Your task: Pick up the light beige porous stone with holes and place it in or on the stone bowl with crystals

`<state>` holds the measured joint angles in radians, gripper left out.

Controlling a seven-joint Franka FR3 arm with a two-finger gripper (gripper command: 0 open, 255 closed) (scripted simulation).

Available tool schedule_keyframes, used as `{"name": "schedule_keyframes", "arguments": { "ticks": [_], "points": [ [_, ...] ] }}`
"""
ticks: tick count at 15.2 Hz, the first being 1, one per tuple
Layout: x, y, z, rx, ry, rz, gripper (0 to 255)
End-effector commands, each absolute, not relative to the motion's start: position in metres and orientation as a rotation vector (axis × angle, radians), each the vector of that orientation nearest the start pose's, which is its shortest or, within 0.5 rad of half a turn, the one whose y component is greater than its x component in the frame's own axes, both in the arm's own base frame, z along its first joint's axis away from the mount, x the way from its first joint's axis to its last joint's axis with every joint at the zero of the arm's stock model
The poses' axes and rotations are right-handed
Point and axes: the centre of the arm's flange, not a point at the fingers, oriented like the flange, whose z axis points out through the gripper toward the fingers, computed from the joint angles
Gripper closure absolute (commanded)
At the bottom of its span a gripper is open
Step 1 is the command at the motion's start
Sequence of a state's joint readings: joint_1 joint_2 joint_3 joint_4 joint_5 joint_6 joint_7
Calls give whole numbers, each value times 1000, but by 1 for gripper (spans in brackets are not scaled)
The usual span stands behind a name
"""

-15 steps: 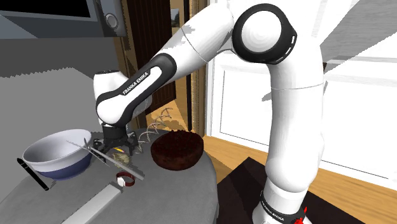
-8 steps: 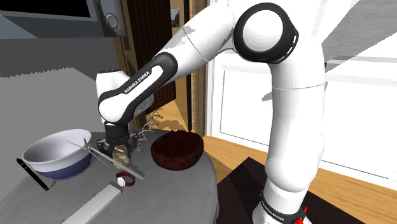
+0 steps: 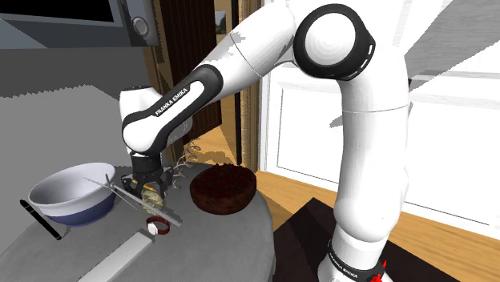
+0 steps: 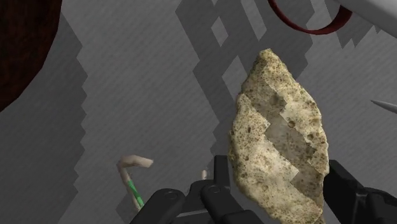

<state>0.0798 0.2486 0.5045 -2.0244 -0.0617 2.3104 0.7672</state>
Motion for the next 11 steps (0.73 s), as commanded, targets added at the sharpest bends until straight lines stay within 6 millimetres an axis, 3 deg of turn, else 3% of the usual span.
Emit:
{"name": "schedule_keyframes", "arguments": {
  "ticks": [1, 11],
  "points": [
    [502, 319, 355, -3035, 245, -6, 255],
    [502, 319, 408, -3035, 245, -6, 255]
  ]
}}
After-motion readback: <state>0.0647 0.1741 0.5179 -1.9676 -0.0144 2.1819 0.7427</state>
